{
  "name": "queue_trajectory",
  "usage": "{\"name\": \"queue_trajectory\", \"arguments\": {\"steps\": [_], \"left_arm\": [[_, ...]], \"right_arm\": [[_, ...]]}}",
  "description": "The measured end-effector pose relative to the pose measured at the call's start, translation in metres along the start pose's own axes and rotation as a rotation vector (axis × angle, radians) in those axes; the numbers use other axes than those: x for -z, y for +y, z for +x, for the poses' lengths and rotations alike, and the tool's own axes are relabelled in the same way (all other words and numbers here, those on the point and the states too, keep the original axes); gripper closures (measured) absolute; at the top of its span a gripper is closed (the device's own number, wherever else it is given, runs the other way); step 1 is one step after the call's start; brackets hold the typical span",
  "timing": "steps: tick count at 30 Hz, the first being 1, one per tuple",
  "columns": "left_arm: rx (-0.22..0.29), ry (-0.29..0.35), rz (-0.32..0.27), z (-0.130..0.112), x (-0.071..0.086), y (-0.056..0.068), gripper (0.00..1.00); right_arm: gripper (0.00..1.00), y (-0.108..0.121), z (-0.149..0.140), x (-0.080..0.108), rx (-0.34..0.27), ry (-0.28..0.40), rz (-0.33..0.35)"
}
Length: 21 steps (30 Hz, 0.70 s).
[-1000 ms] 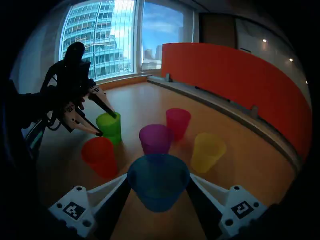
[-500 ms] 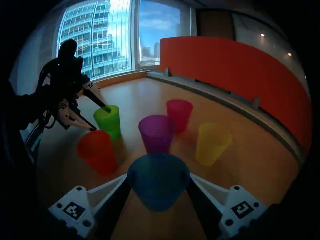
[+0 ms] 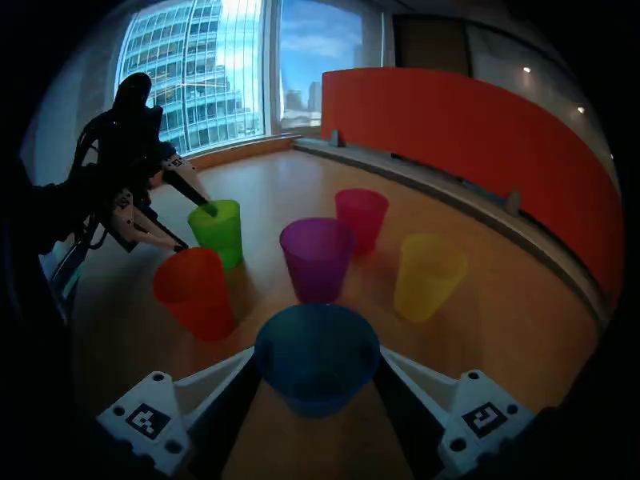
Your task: Pour water
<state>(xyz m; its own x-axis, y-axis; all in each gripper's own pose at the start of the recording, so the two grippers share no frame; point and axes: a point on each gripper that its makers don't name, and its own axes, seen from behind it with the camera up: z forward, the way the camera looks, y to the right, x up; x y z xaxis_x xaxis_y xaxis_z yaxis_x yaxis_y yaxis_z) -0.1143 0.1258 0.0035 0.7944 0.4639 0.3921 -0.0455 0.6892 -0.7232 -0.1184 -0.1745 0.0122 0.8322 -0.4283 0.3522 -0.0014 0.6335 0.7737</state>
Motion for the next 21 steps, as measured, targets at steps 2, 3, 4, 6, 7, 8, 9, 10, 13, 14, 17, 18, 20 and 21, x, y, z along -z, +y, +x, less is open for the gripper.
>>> {"name": "queue_trajectory", "arguments": {"steps": [2,3,4,6,7,8,9,10,13,14,17,18,20,21], "left_arm": [[0.0,0.0,-0.005,0.0,0.0,0.002,0.0],[-0.001,0.0,-0.007,0.0,0.0,0.003,0.0],[-0.001,0.0,-0.006,0.0,0.0,0.004,0.0],[-0.002,0.001,-0.006,0.0,0.0,0.004,0.0],[-0.002,0.001,-0.006,0.0,0.0,0.005,0.0],[-0.002,0.001,-0.005,0.0,0.0,0.005,0.0],[-0.001,0.001,-0.005,0.0,0.0,0.005,0.0],[0.0,0.001,-0.006,0.0,0.0,0.005,0.0],[0.002,0.002,-0.003,-0.001,0.002,0.005,0.0],[0.003,0.002,-0.001,-0.001,0.002,0.005,0.0],[0.006,0.005,0.007,-0.002,0.004,0.004,0.0],[0.007,0.006,0.01,-0.002,0.005,0.004,0.0],[0.011,0.009,0.015,-0.002,0.007,0.004,0.0],[0.013,0.011,0.017,-0.002,0.008,0.003,0.0]], "right_arm": [[0.08,0.0,-0.002,0.001,0.005,-0.005,-0.004],[0.08,0.0,-0.003,0.001,0.007,-0.007,-0.006],[0.08,0.001,-0.004,0.002,0.01,-0.01,-0.009],[0.08,0.001,-0.006,0.002,0.014,-0.015,-0.016],[0.08,0.001,-0.007,0.003,0.014,-0.017,-0.019],[0.08,0.001,-0.007,0.003,0.013,-0.018,-0.022],[0.07,0.001,-0.008,0.003,0.012,-0.019,-0.024],[0.07,0.001,-0.008,0.004,0.008,-0.018,-0.024],[0.03,0.001,-0.009,0.006,-0.003,-0.017,-0.027],[0.01,0.002,-0.009,0.007,-0.008,-0.016,-0.029],[0.0,0.002,-0.008,0.011,-0.018,-0.008,-0.034],[0.0,0.002,-0.008,0.012,-0.021,-0.007,-0.035],[0.0,0.002,-0.01,0.016,-0.027,-0.006,-0.041],[0.0,0.001,-0.011,0.017,-0.029,-0.005,-0.044]]}}
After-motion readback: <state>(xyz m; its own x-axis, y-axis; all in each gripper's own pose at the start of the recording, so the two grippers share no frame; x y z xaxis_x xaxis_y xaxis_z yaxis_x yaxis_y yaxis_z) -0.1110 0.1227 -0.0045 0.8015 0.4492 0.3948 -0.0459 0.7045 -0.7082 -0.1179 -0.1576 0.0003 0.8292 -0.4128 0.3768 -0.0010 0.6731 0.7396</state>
